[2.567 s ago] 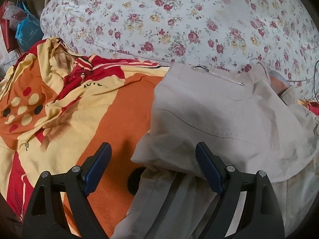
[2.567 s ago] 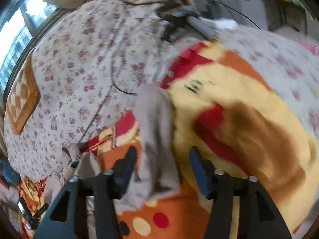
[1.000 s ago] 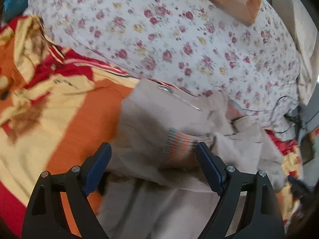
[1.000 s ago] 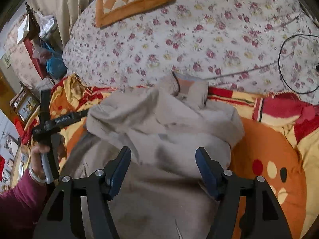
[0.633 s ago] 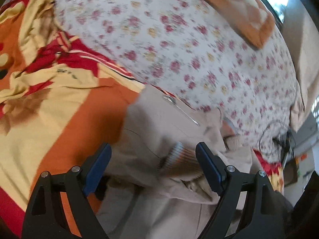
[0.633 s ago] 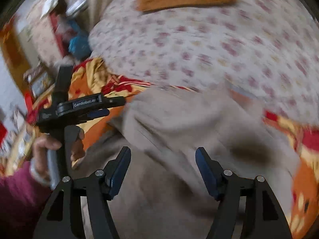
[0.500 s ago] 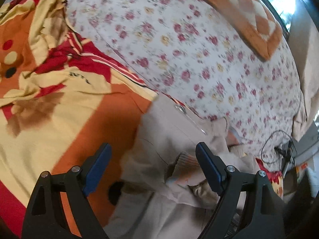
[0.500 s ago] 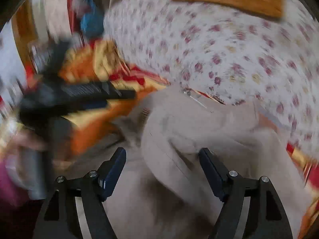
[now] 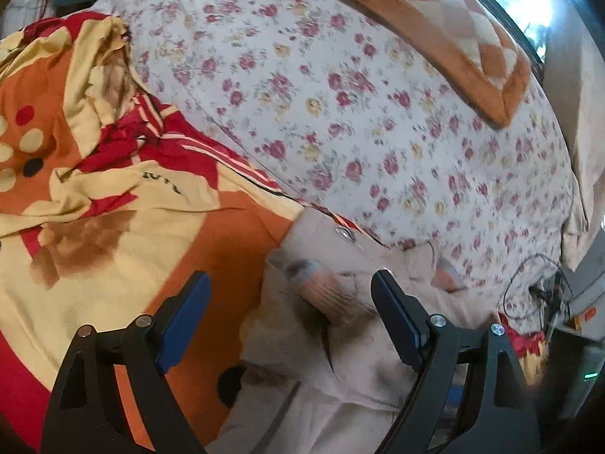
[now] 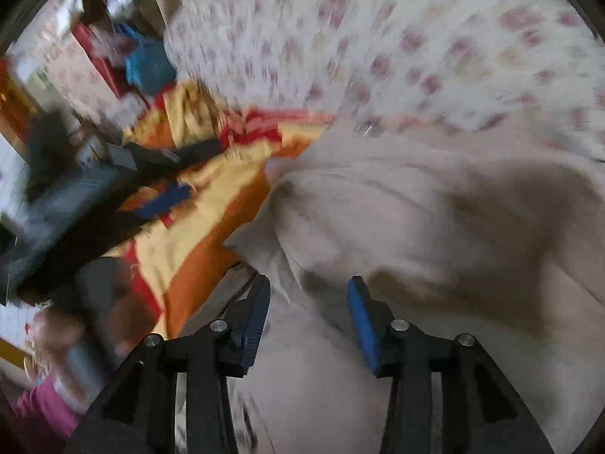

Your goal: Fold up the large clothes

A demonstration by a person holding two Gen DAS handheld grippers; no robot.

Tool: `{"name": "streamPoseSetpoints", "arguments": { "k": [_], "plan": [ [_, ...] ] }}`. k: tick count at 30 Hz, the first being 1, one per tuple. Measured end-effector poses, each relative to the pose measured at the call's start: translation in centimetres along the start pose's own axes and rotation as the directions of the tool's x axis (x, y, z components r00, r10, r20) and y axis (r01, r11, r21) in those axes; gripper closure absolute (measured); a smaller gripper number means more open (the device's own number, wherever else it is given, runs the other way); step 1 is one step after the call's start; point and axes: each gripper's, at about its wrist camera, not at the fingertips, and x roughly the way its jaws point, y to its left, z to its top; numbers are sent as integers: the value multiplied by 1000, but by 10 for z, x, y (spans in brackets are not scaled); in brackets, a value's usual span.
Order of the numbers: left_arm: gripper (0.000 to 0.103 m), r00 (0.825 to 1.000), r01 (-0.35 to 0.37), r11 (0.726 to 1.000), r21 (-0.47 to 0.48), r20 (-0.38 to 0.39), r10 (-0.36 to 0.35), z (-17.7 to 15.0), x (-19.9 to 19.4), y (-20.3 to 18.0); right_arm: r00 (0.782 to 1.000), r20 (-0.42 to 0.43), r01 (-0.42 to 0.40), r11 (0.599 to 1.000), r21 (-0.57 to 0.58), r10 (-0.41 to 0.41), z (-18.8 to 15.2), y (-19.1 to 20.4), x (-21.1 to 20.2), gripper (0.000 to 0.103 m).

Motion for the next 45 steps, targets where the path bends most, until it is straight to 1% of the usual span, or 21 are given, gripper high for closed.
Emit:
{"name": "streamPoseSetpoints", "arguments": {
  "k": [2, 3, 4, 6, 8, 12, 15, 16, 19, 22, 24, 26, 28, 32, 36, 38, 39, 41, 43, 44, 45],
  "plan": [
    [16, 1000, -11, 999, 41, 7, 11, -3, 1, -9, 996, 90, 18, 1000, 17, -19, -14, -19, -54, 51],
    [16, 1000, -22, 998, 61, 9, 22, -5, 2, -13, 987, 148, 55, 998, 40, -61, -24, -36, -85, 38],
    [16, 999, -35, 996, 79, 7, 35, -7, 4, -17, 975, 186, 112, 991, 68, -123, -31, -50, -107, 25],
    [16, 999, -51, 993, 105, -7, 52, -12, 12, -23, 931, 209, 272, 951, 145, -298, -46, -84, -139, 21],
    [16, 997, -67, 989, 129, -36, 72, -19, 23, -28, 910, 159, 348, 913, 210, -384, -57, -121, -147, 21],
    [16, 978, -163, 967, 195, -94, 184, -35, 48, -31, 922, 80, 352, 905, 240, -380, -67, -163, -125, 25],
    [16, 962, -195, 955, 223, -146, 230, -44, 65, -27, 909, 40, 386, 875, 293, -415, -56, -187, -105, 78],
    [16, 962, -191, 956, 221, -152, 228, -46, 68, -25, 907, 69, 369, 861, 349, -417, -51, -197, -106, 82],
    [12, 962, -188, 953, 236, -152, 228, -48, 74, -28, 870, 96, 403, 810, 425, -483, -35, -228, -101, 81],
    [12, 962, -184, 950, 251, -154, 227, -48, 73, -30, 889, -20, 405, 764, 503, -458, -28, -266, -73, 66],
    [12, 963, -175, 956, 235, -163, 216, -45, 71, -28, 915, 18, 316, 745, 587, -403, -38, -276, -89, 56],
    [12, 963, -173, 962, 211, -168, 210, -42, 71, -26, 919, 80, 254, 734, 629, -387, -54, -273, -121, 50],
    [12, 965, -173, 966, 194, -165, 206, -39, 70, -25, 917, 98, 250, 751, 612, -386, -70, -256, -146, 43],
    [12, 971, -182, 962, 203, -118, 209, -38, 59, -32, 970, 125, 134, 892, 432, -206, -101, -204, -161, 30],
    [12, 978, -186, 960, 209, -54, 201, -35, 47, -38, 965, 96, 204, 929, 310, -244, -106, -172, -135, 21],
    [12, 980, -181, 962, 205, -45, 194, -34, 41, -37, 941, 26, 320, 911, 262, -338, -101, -165, -109, 49],
    [12, 980, -181, 963, 201, -43, 193, -33, 38, -35, 931, 11, 349, 899, 265, -365, -100, -169, -105, 95],
    [12, 982, -174, 968, 183, -37, 184, -32, 31, -29, 922, 61, 340, 875, 343, -382, -104, -176, -123, 94],
    [12, 984, -167, 973, 157, -37, 175, -30, 29, -25, 878, 94, 413, 840, 352, -470, -118, -171, -151, 96],
    [12, 985, -159, 977, 144, -45, 167, -28, 30, -24, 858, 80, 450, 818, 360, -507, -127, -171, -157, 96],
    [12, 986, -151, 979, 135, -55, 159, -27, 32, -23, 862, 36, 459, 809, 366, -506, -137, -175, -155, 97]
  ]
}}
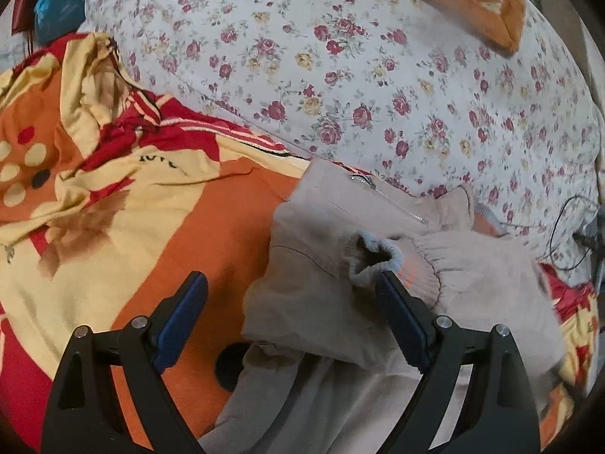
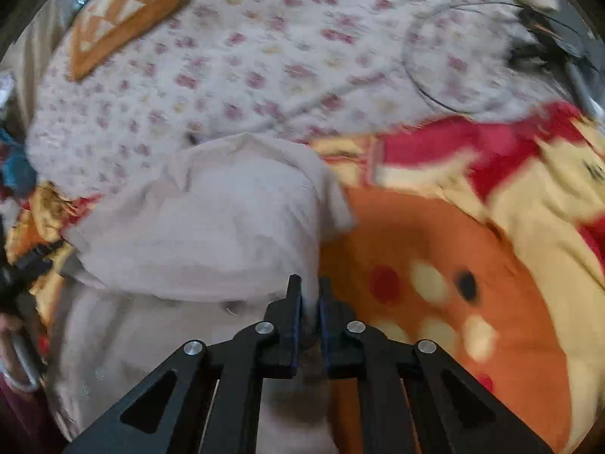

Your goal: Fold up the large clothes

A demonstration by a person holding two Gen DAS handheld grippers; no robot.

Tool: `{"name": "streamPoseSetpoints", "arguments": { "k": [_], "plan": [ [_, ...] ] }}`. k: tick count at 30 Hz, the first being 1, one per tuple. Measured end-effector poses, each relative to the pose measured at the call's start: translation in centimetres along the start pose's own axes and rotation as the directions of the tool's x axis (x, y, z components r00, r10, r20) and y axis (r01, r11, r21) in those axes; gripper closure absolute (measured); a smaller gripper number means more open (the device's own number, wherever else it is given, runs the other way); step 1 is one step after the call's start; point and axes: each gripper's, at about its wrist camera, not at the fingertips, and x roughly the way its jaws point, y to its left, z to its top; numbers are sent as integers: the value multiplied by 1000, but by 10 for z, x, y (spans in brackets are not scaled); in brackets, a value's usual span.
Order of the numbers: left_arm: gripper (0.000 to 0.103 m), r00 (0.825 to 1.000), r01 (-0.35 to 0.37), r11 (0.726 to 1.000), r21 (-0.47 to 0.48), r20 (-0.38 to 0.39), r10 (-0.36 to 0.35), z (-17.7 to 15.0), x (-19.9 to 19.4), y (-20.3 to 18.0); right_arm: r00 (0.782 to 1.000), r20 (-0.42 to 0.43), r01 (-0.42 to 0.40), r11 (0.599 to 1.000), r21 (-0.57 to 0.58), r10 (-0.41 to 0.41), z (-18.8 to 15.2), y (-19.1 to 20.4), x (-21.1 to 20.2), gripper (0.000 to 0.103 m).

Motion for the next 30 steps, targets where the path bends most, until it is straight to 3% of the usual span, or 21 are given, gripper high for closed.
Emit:
{"name": "streamPoseSetpoints", "arguments": {
  "k": [2, 5, 7, 8, 12, 16, 17, 20, 23, 26, 30],
  "plan": [
    [12, 1000, 15, 1000, 1, -17, -15, -1, 2, -3, 993, -120, -29, 999, -38, 24, -19, -4, 15, 97],
    [12, 999, 45, 999, 12, -13, -45, -3, -5, -6, 991, -93, -92, 996, 3, 92, -25, -18, -11, 88],
    [12, 997, 80, 997, 4, -1, -80, -2, -11, -7, 993, -30, -107, 992, 71, 110, -17, -32, -28, 50],
    [12, 994, 108, 994, -5, -2, -108, -1, -12, -8, 994, 10, -111, 989, 96, 110, -13, -37, -35, 45],
    [8, 986, 161, 986, -31, -45, -163, 0, -3, -19, 993, 43, -114, 989, 90, 110, 13, -32, -28, 43],
    [8, 990, 103, 992, 73, -102, -96, -10, 19, -47, 993, 33, -117, 989, 86, 115, 30, -22, 4, 44],
    [11, 991, 96, 991, 98, -99, -86, -12, 20, -53, 993, 37, -118, 988, 101, 115, 33, -22, 8, 44],
    [79, 988, 136, 975, 178, -93, -121, -11, 17, -75, 993, 27, -117, 978, 174, 114, 42, -30, 29, 44],
    [84, 990, 137, 962, 236, -76, -122, 0, 2, -89, 993, -6, -116, 964, 240, 121, 49, -41, 46, 44],
    [85, 990, 142, 965, 223, -30, -139, 17, -20, -81, 989, -13, -136, 950, 282, 145, 59, -47, 58, 43],
    [85, 997, 71, 978, 198, -36, -66, 21, -15, -58, 962, -43, -234, 897, 375, 269, 64, -50, 85, 42]
  ]
}}
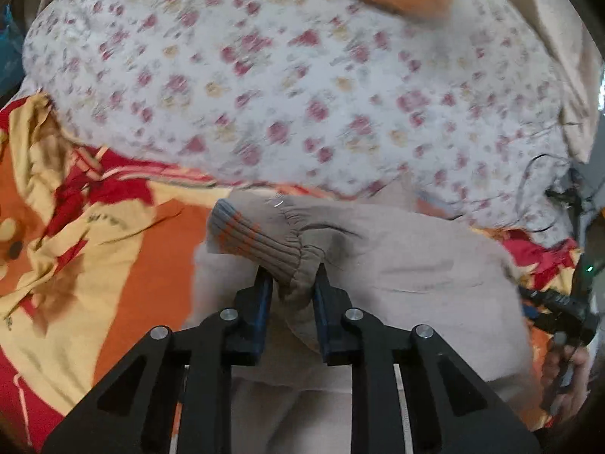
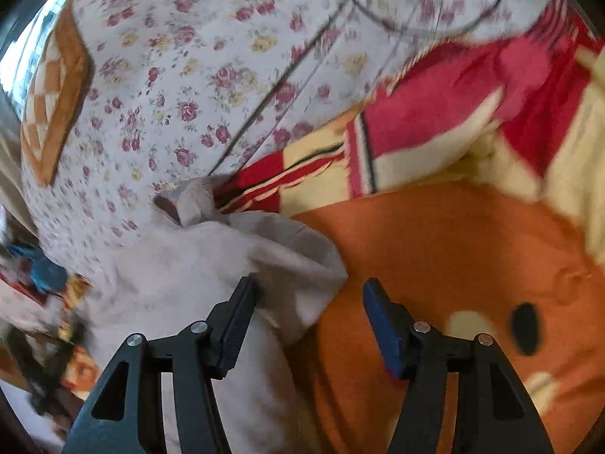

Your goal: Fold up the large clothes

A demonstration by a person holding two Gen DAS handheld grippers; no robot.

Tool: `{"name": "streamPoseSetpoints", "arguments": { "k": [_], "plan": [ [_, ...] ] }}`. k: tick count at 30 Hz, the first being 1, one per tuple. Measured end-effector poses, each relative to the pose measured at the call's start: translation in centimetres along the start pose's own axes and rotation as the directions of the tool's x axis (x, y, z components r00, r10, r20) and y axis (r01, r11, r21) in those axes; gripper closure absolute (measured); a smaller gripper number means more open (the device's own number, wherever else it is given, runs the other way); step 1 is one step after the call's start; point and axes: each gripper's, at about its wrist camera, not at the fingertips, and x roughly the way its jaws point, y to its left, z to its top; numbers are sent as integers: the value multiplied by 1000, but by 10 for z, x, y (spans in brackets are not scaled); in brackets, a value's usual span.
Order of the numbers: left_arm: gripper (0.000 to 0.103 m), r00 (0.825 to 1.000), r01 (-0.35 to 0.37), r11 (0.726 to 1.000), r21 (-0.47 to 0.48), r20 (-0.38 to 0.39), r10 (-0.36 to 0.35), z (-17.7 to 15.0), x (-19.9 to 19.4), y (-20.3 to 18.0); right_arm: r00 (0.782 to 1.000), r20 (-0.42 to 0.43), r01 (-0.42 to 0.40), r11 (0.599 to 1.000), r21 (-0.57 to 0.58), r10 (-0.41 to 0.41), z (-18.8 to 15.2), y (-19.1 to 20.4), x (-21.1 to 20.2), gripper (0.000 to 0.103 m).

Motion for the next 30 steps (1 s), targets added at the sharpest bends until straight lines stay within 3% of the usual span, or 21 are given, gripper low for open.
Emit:
{"name": "streamPoseSetpoints", "arguments": {
  "k": [2, 3, 4, 5, 6, 9, 13, 15, 17, 18, 20, 21, 22, 24, 25, 26, 27, 28, 30],
  "plan": [
    [85, 998, -25, 1000, -12, -59, 24, -11, 18, 6, 997, -36, -66, 997, 48, 68, 0, -1, 14, 42],
    [85, 996, -31, 999, -24, -79, 29, -16, 25, 9, 995, -49, -87, 994, 61, 90, -1, -1, 20, 49],
    [85, 995, -26, 999, -39, -97, 22, -20, 33, 12, 993, -47, -102, 994, 51, 104, -1, 2, 22, 76],
    [85, 994, -23, 999, -46, -104, 18, -21, 35, 13, 993, -40, -107, 994, 19, 107, 0, 6, 22, 98],
    [85, 994, -20, 998, -52, -110, 15, -23, 37, 14, 998, -13, -61, 997, -38, 60, 3, 13, 18, 102],
    [85, 995, -8, 999, -41, -102, 4, -21, 35, 8, 994, 113, 5, 992, -126, 9, 15, 24, -4, 102],
    [83, 996, 16, 999, -37, -91, -19, -16, 32, 1, 986, 129, 126, 982, -141, -109, 25, 22, 0, 102],
    [79, 995, 22, 998, -61, -99, -28, -15, 36, 2, 961, 182, 243, 946, -212, -206, 24, 28, 5, 102],
    [77, 990, 4, 999, -53, -139, -11, -19, 47, 0, 960, 151, 263, 943, -204, -235, 22, 26, 12, 102],
    [77, 988, -11, 999, -38, -151, 5, -22, 51, -1, 965, 122, 252, 948, -194, -232, 21, 23, 11, 101],
    [75, 990, -19, 1000, -17, -143, 16, -28, 52, -1, 971, 103, 232, 959, -162, -218, 13, 20, -5, 89],
    [74, 991, -17, 1000, -14, -136, 15, -29, 51, -1, 976, 104, 206, 967, -153, -192, 8, 20, -15, 69],
    [74, 991, -16, 1000, -17, -131, 13, -31, 50, 0, 986, 99, 145, 979, -143, -131, 0, 21, -27, 42],
    [74, 992, -10, 1000, -29, -128, 6, -32, 51, 0, 998, 70, 12, 990, -141, -2, -23, 28, -39, 21],
    [73, 992, -8, 999, -33, -129, 4, -33, 52, -1, 999, 36, -7, 987, -158, 13, -33, 32, -35, 22],
    [70, 992, -10, 999, -34, -127, 6, -34, 53, -3, 1000, -13, 5, 982, -188, -7, -42, 37, -25, 24],
    [66, 992, -10, 999, -35, -125, 6, -35, 52, -4, 997, -58, 34, 975, -220, -48, -50, 39, -13, 53],
    [62, 992, -4, 999, -33, -127, -1, -37, 50, -6, 995, -80, 44, 968, -247, -66, -55, 39, -7, 100],
    [41, 993, 0, 1000, -16, -122, -2, -40, 47, -10, 996, -39, 70, 958, -276, -84, -57, 35, -15, 98]
  ]
}}
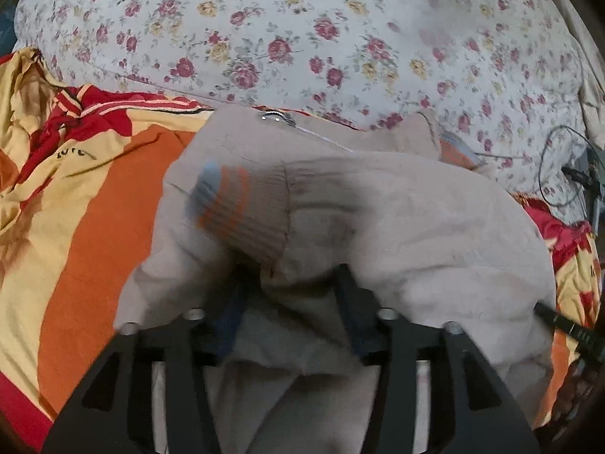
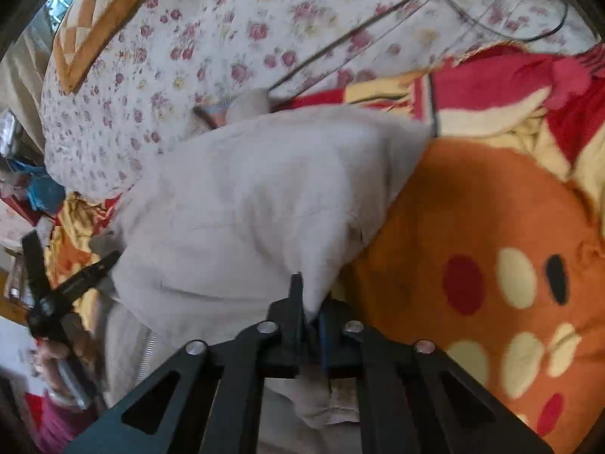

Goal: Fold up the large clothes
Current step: 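Fold the jacket side over the sleeves with the right tool and release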

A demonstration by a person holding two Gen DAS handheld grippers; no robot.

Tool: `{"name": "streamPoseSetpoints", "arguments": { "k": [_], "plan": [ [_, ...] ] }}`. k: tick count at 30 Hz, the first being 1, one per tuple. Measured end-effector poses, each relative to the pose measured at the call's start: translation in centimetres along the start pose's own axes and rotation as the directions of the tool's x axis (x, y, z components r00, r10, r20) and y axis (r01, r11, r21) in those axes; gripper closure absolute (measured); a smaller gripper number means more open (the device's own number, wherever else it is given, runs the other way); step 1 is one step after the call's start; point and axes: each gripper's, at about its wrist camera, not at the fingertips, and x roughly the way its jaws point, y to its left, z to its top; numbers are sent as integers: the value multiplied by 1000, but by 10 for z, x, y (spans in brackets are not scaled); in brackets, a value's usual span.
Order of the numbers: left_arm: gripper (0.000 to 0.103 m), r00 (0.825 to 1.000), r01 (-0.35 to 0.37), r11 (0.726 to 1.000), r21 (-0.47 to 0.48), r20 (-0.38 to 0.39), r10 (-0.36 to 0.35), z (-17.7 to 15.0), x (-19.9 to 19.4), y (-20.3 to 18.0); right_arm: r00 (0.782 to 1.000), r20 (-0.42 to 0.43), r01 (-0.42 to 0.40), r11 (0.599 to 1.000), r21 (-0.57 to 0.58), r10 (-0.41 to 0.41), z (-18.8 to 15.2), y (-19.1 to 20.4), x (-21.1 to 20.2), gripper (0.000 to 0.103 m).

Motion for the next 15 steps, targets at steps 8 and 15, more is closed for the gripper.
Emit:
{"name": "streamPoseSetpoints", "arguments": {
  "k": [8, 15],
  "plan": [
    [26, 993, -115, 989, 95, 30, 113, -9, 4, -13, 992, 51, 106, 988, 113, -112, -2, -38, -15, 95],
    [26, 997, -69, 998, 3, 37, 68, -15, -26, 1, 995, 97, 10, 1000, 25, -12, -3, 4, -24, 34]
  ]
}}
